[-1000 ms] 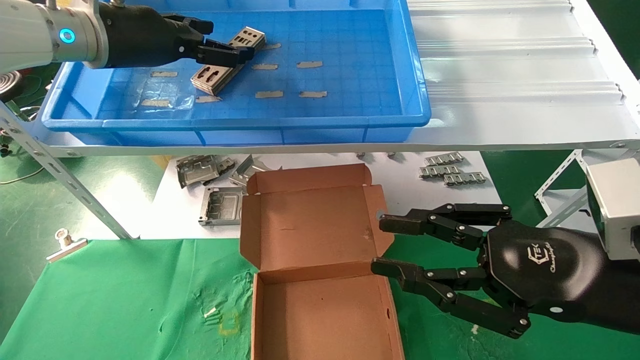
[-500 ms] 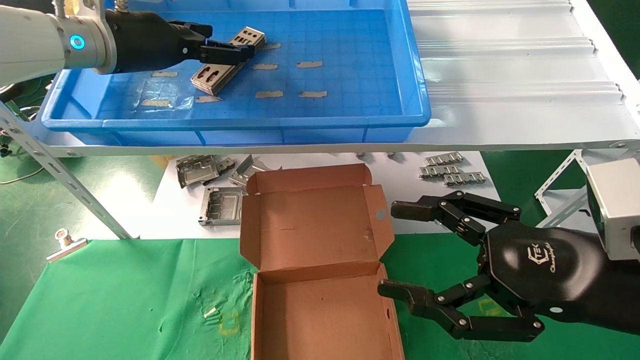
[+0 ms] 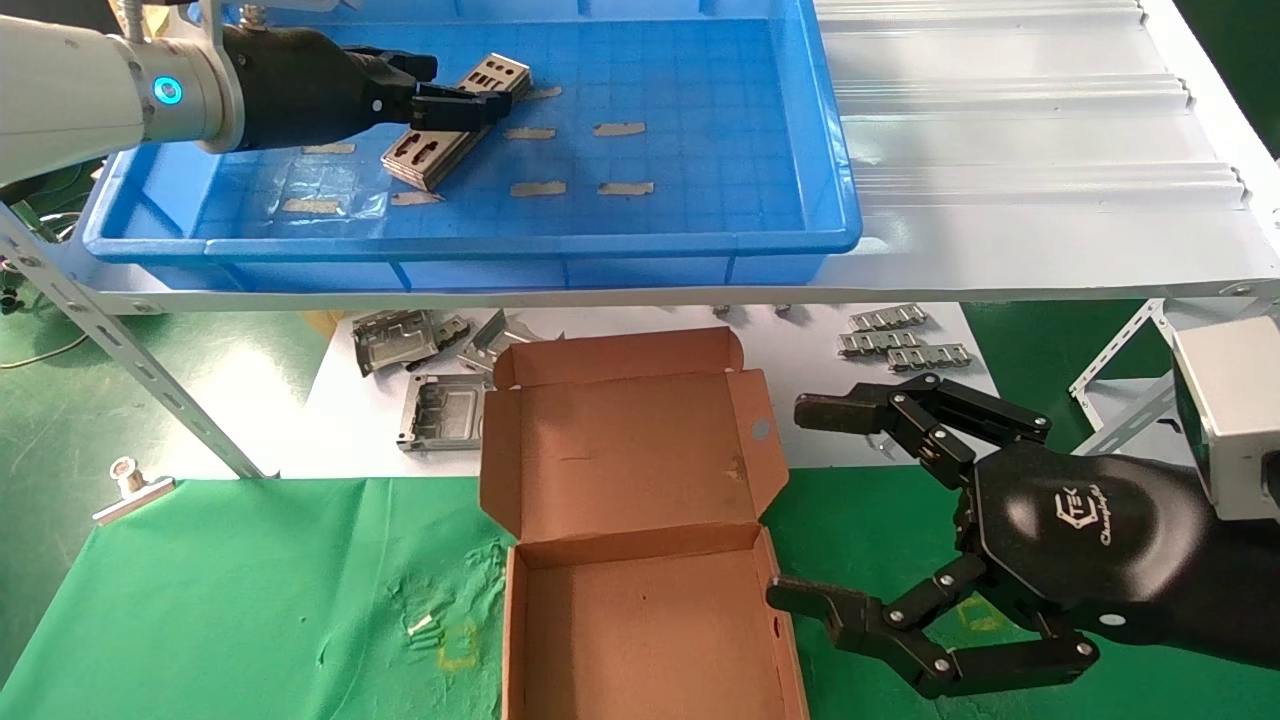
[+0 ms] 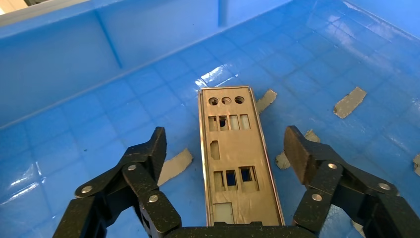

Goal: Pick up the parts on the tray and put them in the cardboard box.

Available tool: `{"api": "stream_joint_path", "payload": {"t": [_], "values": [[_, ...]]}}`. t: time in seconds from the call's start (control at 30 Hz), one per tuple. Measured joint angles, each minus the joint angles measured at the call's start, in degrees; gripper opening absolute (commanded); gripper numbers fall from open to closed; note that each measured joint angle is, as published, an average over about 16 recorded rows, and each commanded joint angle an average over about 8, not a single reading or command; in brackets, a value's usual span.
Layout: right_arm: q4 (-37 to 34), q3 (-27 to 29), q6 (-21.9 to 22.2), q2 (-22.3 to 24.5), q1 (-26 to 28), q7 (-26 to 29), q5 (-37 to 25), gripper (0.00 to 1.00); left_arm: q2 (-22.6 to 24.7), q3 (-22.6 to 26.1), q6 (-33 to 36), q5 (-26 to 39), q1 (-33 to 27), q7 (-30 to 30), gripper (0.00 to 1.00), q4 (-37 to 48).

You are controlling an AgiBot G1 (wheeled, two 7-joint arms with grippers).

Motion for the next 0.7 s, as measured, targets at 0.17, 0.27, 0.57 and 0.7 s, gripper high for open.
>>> {"api": "stream_joint_path", "payload": {"t": [0.17, 0.27, 0.57, 0.7], "values": [[0.0, 0.0, 0.0, 0.0, 0.0, 0.0, 0.0, 1.0, 0.16, 0.05, -0.3, 0.08, -0.01, 0.18, 0.0, -0.1], [0.0, 0.0, 0.0, 0.0, 0.0, 0.0, 0.0, 1.0, 0.21, 0.08, -0.44, 0.12, -0.03, 0.3, 0.0, -0.15], [0.0, 0.0, 0.0, 0.0, 0.0, 0.0, 0.0, 1.0, 0.19, 0.19, -0.78, 0.27, -0.15, 0.63, 0.0, -0.18], [0.0, 0.0, 0.0, 0.0, 0.0, 0.0, 0.0, 1.0, 0.12, 0.21, -0.76, 0.31, -0.34, 0.71, 0.0, -0.21]]}}
